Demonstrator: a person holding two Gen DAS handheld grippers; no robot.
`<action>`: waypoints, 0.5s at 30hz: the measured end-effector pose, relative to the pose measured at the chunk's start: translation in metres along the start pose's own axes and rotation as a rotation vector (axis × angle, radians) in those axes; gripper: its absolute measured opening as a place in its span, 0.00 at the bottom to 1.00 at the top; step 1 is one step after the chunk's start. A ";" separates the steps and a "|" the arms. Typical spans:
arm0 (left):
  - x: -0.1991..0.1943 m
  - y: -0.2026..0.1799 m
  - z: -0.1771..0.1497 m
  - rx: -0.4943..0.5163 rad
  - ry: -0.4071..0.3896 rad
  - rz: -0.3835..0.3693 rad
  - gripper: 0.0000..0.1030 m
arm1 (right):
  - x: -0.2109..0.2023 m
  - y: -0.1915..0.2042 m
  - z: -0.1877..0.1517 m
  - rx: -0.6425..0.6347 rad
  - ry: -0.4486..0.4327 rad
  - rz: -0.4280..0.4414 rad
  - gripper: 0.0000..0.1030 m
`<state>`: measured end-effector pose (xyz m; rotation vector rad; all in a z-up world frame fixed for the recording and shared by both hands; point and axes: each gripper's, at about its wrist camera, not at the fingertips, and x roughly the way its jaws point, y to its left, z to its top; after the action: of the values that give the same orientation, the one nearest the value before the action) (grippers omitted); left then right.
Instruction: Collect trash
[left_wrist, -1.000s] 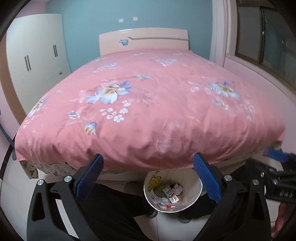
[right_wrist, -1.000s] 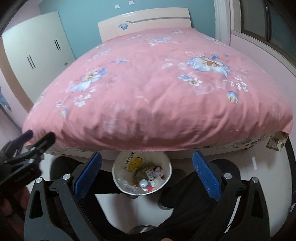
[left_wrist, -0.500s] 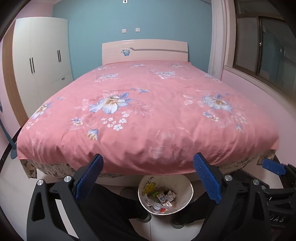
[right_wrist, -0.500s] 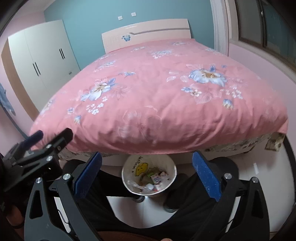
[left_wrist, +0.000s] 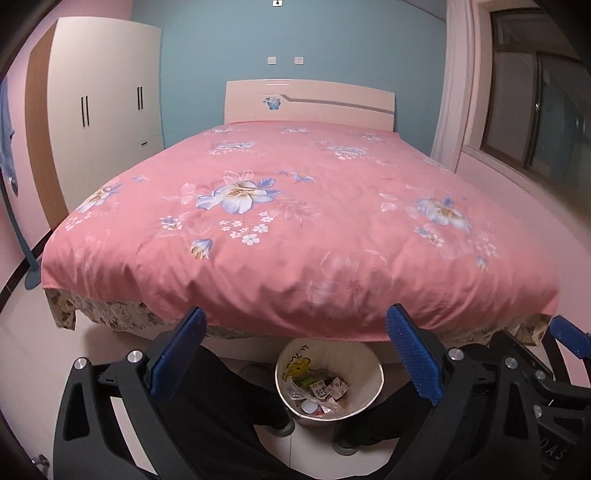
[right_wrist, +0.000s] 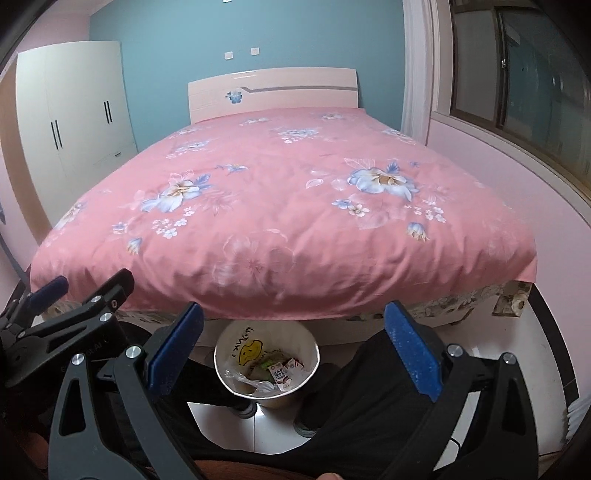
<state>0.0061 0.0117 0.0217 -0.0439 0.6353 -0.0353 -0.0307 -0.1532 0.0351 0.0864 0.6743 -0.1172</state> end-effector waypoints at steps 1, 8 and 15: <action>-0.001 0.000 0.000 0.002 -0.001 0.006 0.96 | -0.001 0.001 0.000 -0.009 -0.005 -0.011 0.93; -0.007 -0.002 0.001 0.015 -0.025 0.036 0.96 | -0.006 0.001 0.001 -0.021 -0.026 -0.015 0.93; -0.008 -0.001 0.002 0.016 -0.009 0.035 0.96 | -0.002 -0.001 0.001 -0.012 -0.008 0.001 0.93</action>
<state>0.0011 0.0114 0.0277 -0.0180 0.6267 -0.0064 -0.0323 -0.1539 0.0369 0.0743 0.6669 -0.1128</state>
